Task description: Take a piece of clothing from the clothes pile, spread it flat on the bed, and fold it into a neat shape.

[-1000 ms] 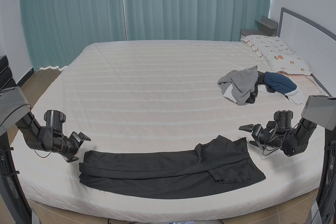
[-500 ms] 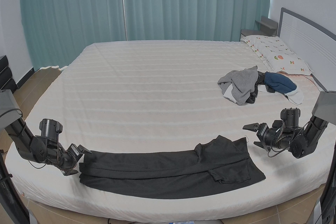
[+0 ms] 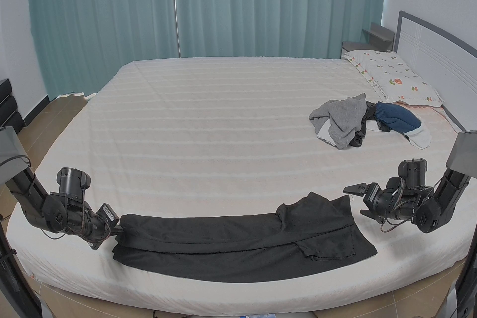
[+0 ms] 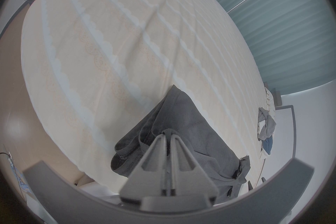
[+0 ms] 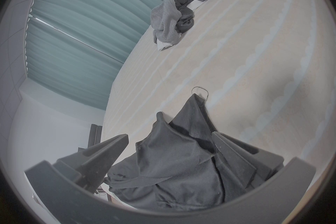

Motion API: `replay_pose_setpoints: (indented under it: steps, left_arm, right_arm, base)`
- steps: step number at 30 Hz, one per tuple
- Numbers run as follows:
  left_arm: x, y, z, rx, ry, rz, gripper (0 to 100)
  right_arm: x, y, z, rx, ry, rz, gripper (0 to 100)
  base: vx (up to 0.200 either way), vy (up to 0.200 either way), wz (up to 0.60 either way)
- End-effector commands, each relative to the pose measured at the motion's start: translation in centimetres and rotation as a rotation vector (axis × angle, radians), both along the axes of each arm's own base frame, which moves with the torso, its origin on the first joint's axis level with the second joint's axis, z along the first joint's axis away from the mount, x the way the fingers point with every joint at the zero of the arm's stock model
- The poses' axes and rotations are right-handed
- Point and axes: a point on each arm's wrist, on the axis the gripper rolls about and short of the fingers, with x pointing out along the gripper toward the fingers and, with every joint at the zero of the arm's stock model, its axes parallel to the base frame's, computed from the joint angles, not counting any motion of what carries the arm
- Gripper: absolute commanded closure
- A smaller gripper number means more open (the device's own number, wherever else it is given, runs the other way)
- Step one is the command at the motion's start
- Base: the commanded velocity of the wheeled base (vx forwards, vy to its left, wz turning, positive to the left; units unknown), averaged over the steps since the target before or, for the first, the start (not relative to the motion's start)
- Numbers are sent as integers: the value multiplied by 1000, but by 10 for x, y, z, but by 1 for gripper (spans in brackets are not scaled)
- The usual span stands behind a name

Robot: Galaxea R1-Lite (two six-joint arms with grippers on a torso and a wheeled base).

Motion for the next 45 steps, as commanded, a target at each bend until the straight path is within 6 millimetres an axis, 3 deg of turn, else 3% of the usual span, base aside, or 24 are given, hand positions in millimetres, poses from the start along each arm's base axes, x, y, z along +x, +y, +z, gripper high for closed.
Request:
replay_pose_setpoints:
  steps: [1, 10, 18, 25, 30, 39, 40, 45]
  left_arm:
    - [-1, 1, 7, 3, -23, 4, 100]
    - [-6, 1, 38, 3, -138, 14, 100]
    - [-3, 1, 44, -31, -164, 53, 100]
    - [1, 2, 45, -43, -215, 81, 100]
    - [1, 1, 44, -47, -216, 81, 100]
    - [1, 1, 44, -47, -216, 81, 100]
    - [1, 1, 44, -47, -216, 79, 100]
    - [1, 1, 45, -47, -218, 79, 100]
  right_arm:
    - [-12, 2, 16, 1, -27, 10, 0]
    - [-24, 29, 21, 51, 81, 8, 0]
    - [-28, 48, 10, 62, 177, 15, 0]
    - [-22, 61, -1, 60, 242, -21, 0]
    - [-11, 75, -19, 31, 264, -74, 0]
    - [-6, 75, -20, 43, 260, -98, 0]
    - [-4, 76, -21, 43, 259, -109, 100]
    - [-1, 77, -24, 20, 249, -139, 100]
  base:
    - [0, 0, 0]
    - [0, 0, 0]
    - [0, 0, 0]
    - [0, 0, 0]
    - [0, 0, 0]
    - [0, 0, 0]
    - [0, 0, 0]
    - [0, 0, 0]
